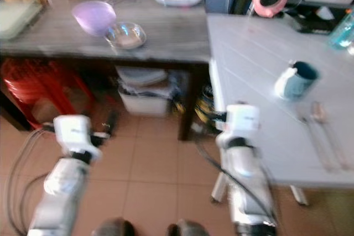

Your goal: Setting the table

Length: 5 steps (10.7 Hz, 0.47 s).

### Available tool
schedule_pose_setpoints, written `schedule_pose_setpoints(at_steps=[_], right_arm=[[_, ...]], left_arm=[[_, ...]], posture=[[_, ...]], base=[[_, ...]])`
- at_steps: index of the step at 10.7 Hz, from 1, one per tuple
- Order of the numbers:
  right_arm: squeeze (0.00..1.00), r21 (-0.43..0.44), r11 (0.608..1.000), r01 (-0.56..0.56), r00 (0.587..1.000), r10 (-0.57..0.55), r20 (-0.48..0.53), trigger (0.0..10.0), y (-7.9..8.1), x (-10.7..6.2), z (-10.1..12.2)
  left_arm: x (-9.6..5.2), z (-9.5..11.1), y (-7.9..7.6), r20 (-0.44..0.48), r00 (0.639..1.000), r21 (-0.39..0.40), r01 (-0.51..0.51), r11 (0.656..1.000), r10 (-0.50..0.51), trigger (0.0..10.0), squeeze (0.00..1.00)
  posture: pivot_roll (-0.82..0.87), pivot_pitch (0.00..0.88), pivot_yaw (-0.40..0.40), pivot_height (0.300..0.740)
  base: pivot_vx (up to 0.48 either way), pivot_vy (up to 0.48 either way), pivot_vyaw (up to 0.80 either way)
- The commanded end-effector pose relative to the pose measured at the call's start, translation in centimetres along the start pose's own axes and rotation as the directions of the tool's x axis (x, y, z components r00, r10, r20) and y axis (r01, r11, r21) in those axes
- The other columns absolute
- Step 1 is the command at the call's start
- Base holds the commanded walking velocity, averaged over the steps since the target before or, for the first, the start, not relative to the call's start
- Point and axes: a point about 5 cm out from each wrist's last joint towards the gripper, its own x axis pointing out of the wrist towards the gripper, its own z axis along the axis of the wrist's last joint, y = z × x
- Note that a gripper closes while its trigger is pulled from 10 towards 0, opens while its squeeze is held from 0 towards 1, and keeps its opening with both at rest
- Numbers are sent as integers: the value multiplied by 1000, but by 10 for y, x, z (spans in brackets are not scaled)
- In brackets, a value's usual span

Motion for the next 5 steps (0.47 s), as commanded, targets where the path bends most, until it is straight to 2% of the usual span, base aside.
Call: schedule_pose_setpoints(at_steps=[1,5], right_arm=[[0,-15,1000,15,1000,-14,6,10000,-6,-1,2],[0,-14,1000,18,1000,-17,7,10000,-6,-1,1]], left_arm=[[2,3,-6,7,1000,-10,17,1000,-17,10000,0],[0,2,-5,-1,1000,-4,26,1000,-26,10000,0]], posture=[[-14,93,-27,740],[-13,89,-18,740]], base=[[0,-322,0],[0,-322,0]])
